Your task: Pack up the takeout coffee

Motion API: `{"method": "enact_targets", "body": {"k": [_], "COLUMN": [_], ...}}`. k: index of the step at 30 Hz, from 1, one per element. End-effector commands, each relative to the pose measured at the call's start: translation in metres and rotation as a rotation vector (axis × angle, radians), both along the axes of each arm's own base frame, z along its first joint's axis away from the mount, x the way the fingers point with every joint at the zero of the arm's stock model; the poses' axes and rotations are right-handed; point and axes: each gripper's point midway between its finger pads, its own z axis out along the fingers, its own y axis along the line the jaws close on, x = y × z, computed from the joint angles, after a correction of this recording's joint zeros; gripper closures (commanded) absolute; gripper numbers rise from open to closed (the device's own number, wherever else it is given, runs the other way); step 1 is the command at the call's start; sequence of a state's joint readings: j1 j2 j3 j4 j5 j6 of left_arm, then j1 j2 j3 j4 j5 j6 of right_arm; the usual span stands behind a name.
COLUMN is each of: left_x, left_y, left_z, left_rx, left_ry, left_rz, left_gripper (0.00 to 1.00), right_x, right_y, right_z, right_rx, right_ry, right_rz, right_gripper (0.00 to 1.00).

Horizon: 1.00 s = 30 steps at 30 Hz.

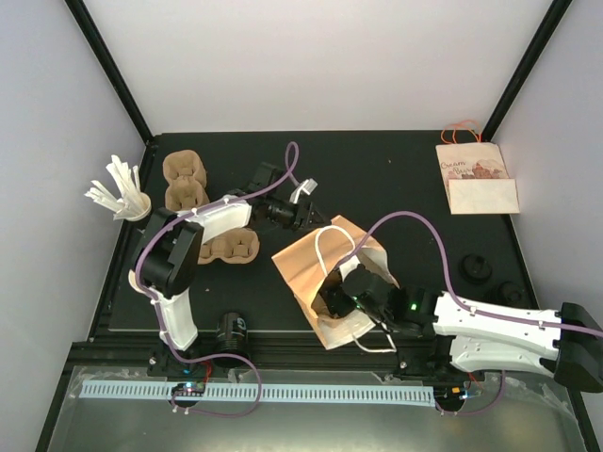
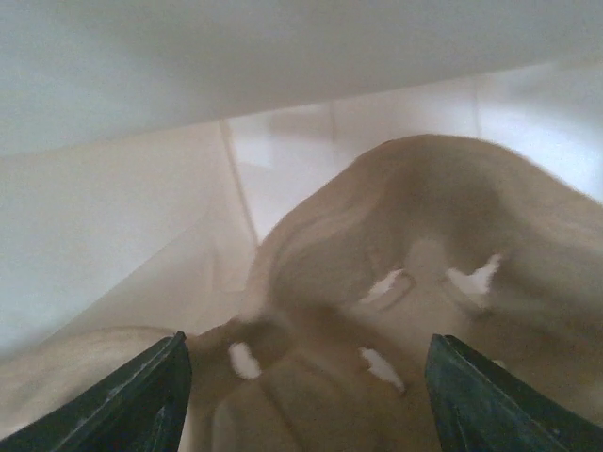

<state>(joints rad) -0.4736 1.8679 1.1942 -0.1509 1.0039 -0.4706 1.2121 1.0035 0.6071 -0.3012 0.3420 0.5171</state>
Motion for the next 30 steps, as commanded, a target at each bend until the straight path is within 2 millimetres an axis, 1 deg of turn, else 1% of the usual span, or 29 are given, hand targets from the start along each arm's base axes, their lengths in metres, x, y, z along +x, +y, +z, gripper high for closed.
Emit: {"method": "enact_targets", "body": {"k": [1, 3, 5, 7, 8, 10, 12, 15, 18, 20, 22, 23, 24, 26, 28, 29, 30], "left_x": [-0.002, -0.005, -0.008, -0.012, -0.016, -0.023, -0.036, -0.062, -0.094, -0.105, -0.106, -0.103, -0.097, -0.083, -0.066, -0.064, -0.067], "left_y": [-0.004, -0.001, 0.004, 0.011, 0.015, 0.025, 0.033, 0.046, 0.058, 0.068, 0.077, 0.081, 0.084, 0.09, 0.094, 0.091, 0.086], "left_z": [0.039, 0.05, 0.064, 0.078, 0.088, 0.104, 0.122, 0.144, 0.162, 0.171, 0.167, 0.161, 0.153, 0.136, 0.121, 0.12, 0.126], "left_rx": [-0.033, -0.023, -0.012, 0.008, 0.015, 0.035, 0.032, 0.017, -0.015, -0.011, 0.016, 0.047, 0.084, 0.157, 0.206, 0.186, 0.142], "left_ry": [-0.104, -0.135, -0.175, -0.227, -0.264, -0.329, -0.393, -0.468, -0.54, -0.592, -0.613, -0.619, -0.617, -0.59, -0.535, -0.507, -0.487], "left_rz": [-0.046, -0.042, -0.029, -0.01, -0.006, 0.012, 0.009, -0.011, -0.035, 0.0, 0.055, 0.083, 0.109, 0.155, 0.202, 0.186, 0.138], "left_gripper": [0.47, 0.38, 0.31, 0.23, 0.21, 0.18, 0.17, 0.17, 0.17, 0.15, 0.08, 0.05, 0.04, 0.03, 0.03, 0.03, 0.06], "right_x": [-0.015, -0.016, -0.014, -0.012, -0.012, -0.01, -0.008, -0.005, -0.003, -0.001, 0.003, 0.006, 0.007, 0.01, 0.013, 0.014, 0.015], "right_y": [0.007, 0.006, 0.001, 0.0, 0.0, 0.001, 0.002, 0.004, 0.007, 0.009, 0.009, 0.009, 0.01, 0.009, 0.003, 0.0, -0.001], "right_z": [-0.003, -0.007, -0.015, -0.022, -0.026, -0.027, -0.027, -0.024, -0.024, -0.026, -0.029, -0.03, -0.031, -0.032, -0.035, -0.036, -0.036], "right_rx": [-0.031, -0.077, -0.132, -0.154, -0.158, -0.142, -0.127, -0.109, -0.102, -0.107, -0.11, -0.106, -0.099, -0.083, -0.09, -0.09, -0.089], "right_ry": [0.037, 0.051, 0.063, 0.068, 0.07, 0.067, 0.059, 0.043, 0.033, 0.027, 0.019, 0.012, 0.005, -0.01, -0.022, -0.027, -0.031], "right_rz": [0.108, 0.119, 0.098, 0.084, 0.08, 0.069, 0.057, 0.046, 0.047, 0.039, 0.019, 0.008, 0.005, -0.014, -0.036, -0.041, -0.043], "right_gripper": [0.31, 0.31, 0.32, 0.32, 0.33, 0.33, 0.33, 0.33, 0.34, 0.34, 0.34, 0.34, 0.34, 0.34, 0.34, 0.34, 0.34]}}
